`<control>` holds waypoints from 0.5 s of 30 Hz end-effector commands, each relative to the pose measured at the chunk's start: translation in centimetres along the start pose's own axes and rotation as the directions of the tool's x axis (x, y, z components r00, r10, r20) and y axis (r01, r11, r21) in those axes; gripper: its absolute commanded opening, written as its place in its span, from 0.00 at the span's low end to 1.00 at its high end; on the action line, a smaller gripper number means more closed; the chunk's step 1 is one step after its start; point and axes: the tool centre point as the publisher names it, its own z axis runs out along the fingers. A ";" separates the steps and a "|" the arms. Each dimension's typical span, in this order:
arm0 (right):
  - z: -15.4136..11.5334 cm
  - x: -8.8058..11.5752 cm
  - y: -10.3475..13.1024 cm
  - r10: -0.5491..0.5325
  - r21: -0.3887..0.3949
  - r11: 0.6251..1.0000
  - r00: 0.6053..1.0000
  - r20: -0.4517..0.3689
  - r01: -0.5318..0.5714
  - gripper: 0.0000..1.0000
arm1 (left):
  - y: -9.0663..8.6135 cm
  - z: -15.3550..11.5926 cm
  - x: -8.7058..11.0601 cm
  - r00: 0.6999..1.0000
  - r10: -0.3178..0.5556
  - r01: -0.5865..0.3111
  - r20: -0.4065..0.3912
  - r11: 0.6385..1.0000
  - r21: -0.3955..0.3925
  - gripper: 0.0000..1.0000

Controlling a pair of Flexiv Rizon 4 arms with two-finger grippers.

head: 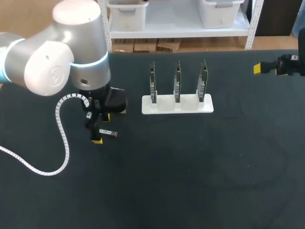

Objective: Pick up the optical module with the left hand, and insert it into the network port with the right hand.

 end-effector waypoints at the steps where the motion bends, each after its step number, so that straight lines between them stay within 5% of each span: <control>1: -0.1 0.0 0.1 0.000 0.003 1.000 1.000 -0.001 0.000 1.00 | 0.4 0.2 -0.1 1.000 0.000 0.000 -0.001 1.000 0.006 1.00; 9: -0.1 0.0 0.1 0.000 0.003 1.000 1.000 -0.001 0.000 1.00 | 0.0 0.0 0.0 1.000 -0.004 0.004 0.011 1.000 -0.008 1.00; 10: -0.1 0.0 0.1 0.000 0.003 1.000 1.000 -0.001 0.000 1.00 | -0.1 0.0 0.1 1.000 -0.003 0.003 0.012 1.000 -0.009 0.70; 12: -0.1 0.0 0.1 0.000 0.003 1.000 1.000 -0.001 0.000 1.00 | -0.2 0.2 0.2 1.000 -0.004 0.004 0.013 1.000 -0.006 0.33; 13: -0.1 0.0 0.1 0.000 0.003 1.000 1.000 -0.001 0.000 1.00 | -0.2 0.3 0.2 1.000 -0.005 0.005 0.014 1.000 -0.005 0.02; 15: -0.1 0.0 0.1 0.000 0.003 1.000 1.000 -0.001 0.000 1.00 | -0.2 0.4 0.3 1.000 -0.007 0.007 0.015 1.000 -0.003 0.00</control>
